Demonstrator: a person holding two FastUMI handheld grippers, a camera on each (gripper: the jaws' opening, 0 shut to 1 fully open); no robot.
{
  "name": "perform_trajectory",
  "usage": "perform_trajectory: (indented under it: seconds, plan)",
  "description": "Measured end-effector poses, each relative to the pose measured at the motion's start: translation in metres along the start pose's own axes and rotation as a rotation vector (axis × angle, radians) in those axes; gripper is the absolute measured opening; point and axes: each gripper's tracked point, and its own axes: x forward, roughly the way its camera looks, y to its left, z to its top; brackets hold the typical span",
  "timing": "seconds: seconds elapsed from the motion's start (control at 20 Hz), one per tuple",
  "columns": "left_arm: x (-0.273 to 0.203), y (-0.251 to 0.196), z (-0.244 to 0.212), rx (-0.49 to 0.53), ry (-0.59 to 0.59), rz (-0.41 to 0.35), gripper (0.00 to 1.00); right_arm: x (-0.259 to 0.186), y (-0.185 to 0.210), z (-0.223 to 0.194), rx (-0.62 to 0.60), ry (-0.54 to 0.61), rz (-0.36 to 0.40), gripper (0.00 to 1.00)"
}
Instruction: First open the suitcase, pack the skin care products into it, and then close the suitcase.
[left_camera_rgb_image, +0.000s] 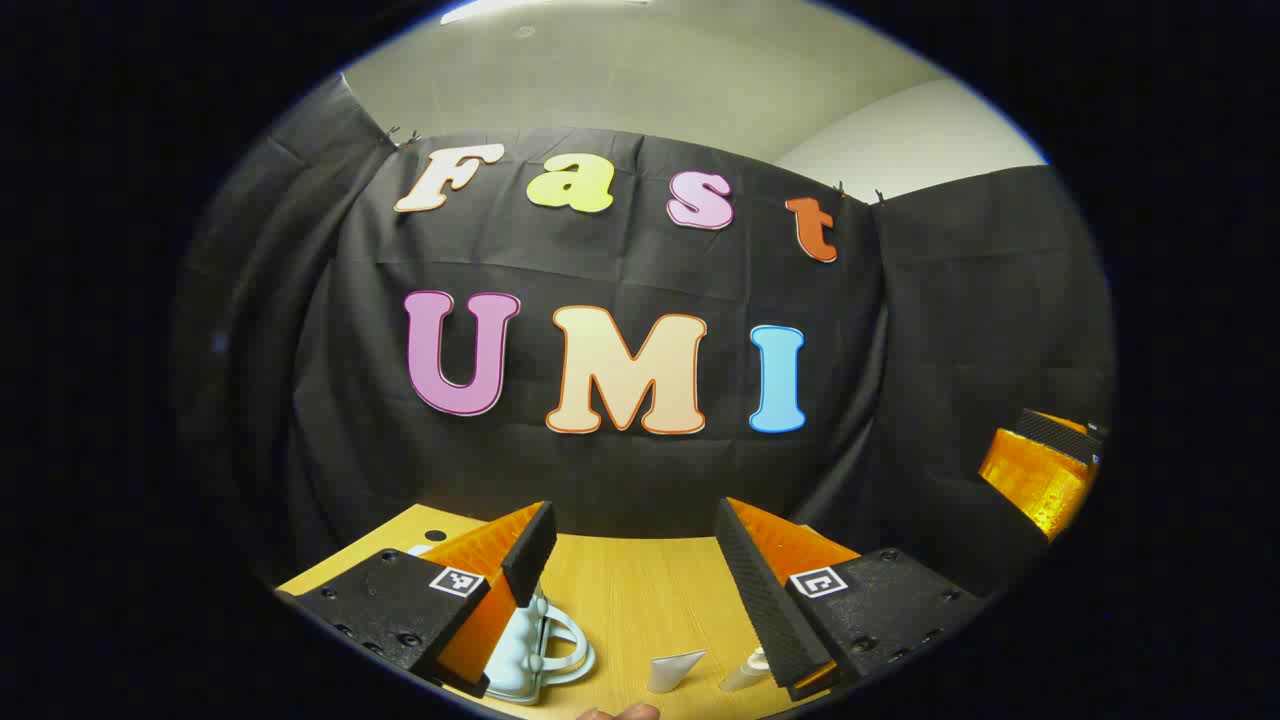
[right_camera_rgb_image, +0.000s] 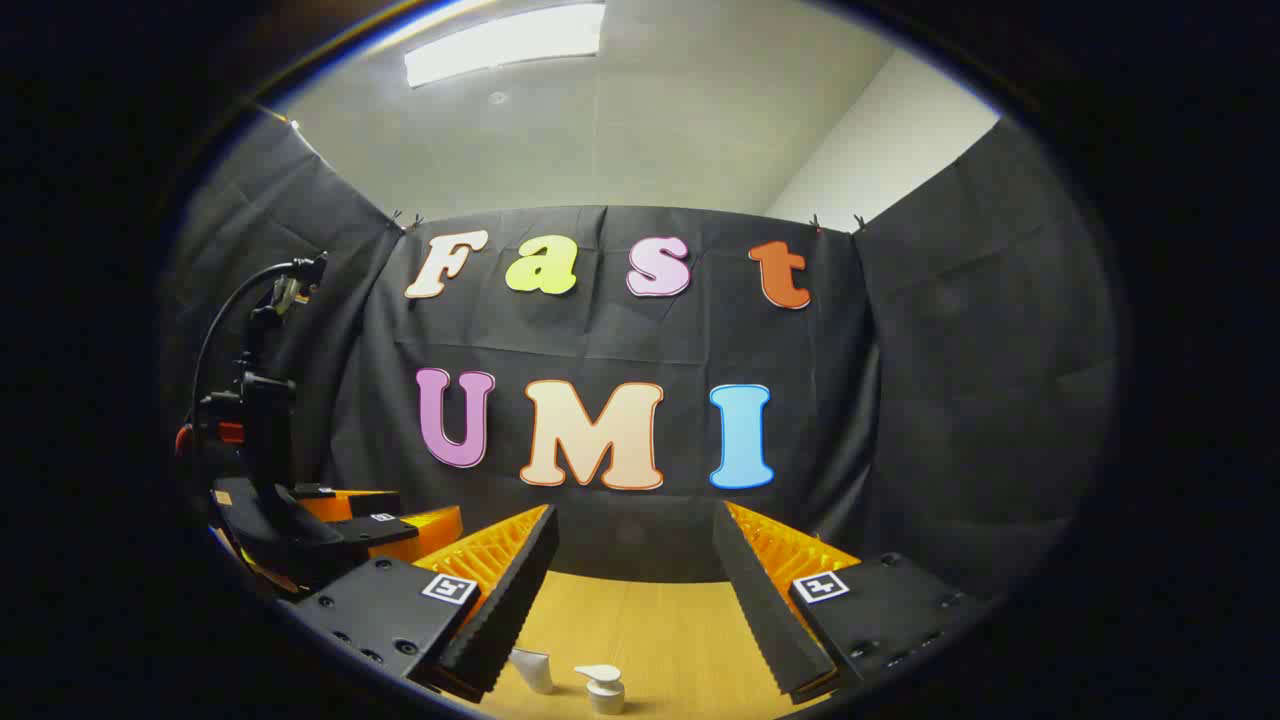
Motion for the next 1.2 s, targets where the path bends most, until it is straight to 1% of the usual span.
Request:
perform_trajectory:
  seconds: [0.05, 0.1, 0.15, 0.4, 0.5, 0.65, 0.75, 0.8, 0.85, 0.9, 1.0, 1.05, 1.1, 1.15, 1.2]
  plan:
    - [-0.001, -0.001, 0.000, -0.001, 0.000, 0.000, 0.92, 0.001, -0.002, 0.000, 0.008, 0.003, 0.003, 0.98]
    - [-0.001, -0.002, -0.002, 0.002, 0.000, 0.001, 0.92, 0.003, -0.003, 0.000, 0.012, 0.006, 0.005, 0.98]
    - [-0.001, 0.000, 0.000, 0.008, -0.003, 0.006, 0.94, 0.004, -0.005, -0.001, 0.013, 0.005, 0.007, 0.98]
    - [0.001, 0.009, 0.005, 0.048, -0.029, 0.048, 0.94, 0.006, -0.007, -0.005, 0.000, 0.002, 0.036, 0.98]
    - [0.001, 0.018, 0.000, 0.057, -0.013, 0.090, 0.95, 0.010, -0.006, -0.010, 0.000, 0.009, 0.067, 0.98]
    - [0.001, 0.036, -0.011, 0.080, 0.015, 0.157, 0.95, 0.018, -0.008, -0.016, 0.037, 0.007, 0.134, 0.98]
    - [-0.001, 0.057, -0.033, 0.101, 0.083, 0.227, 0.95, 0.024, -0.009, -0.029, 0.065, 0.028, 0.189, 0.98]
    - [-0.004, 0.067, -0.046, 0.098, 0.126, 0.264, 0.92, 0.027, -0.008, -0.034, 0.085, 0.040, 0.218, 0.98]
    - [-0.007, 0.077, -0.057, 0.086, 0.161, 0.293, 0.95, 0.032, -0.010, -0.037, 0.101, 0.046, 0.232, 0.98]
    - [-0.006, 0.083, -0.065, 0.074, 0.183, 0.314, 0.93, 0.038, -0.016, -0.039, 0.108, 0.055, 0.228, 0.98]
    - [0.001, 0.101, -0.087, 0.067, 0.237, 0.343, 0.95, 0.046, -0.024, -0.042, 0.116, 0.066, 0.214, 0.98]
    - [0.007, 0.105, -0.098, 0.067, 0.264, 0.336, 0.95, 0.051, -0.024, -0.042, 0.114, 0.064, 0.204, 0.98]
    - [0.014, 0.105, -0.110, 0.067, 0.290, 0.318, 0.93, 0.057, -0.027, -0.042, 0.108, 0.059, 0.184, 0.98]
    - [0.024, 0.104, -0.121, 0.069, 0.318, 0.291, 0.95, 0.061, -0.033, -0.042, 0.103, 0.061, 0.148, 0.97]
    - [0.035, 0.102, -0.134, 0.068, 0.342, 0.266, 0.95, 0.065, -0.036, -0.043, 0.106, 0.066, 0.120, 0.97]
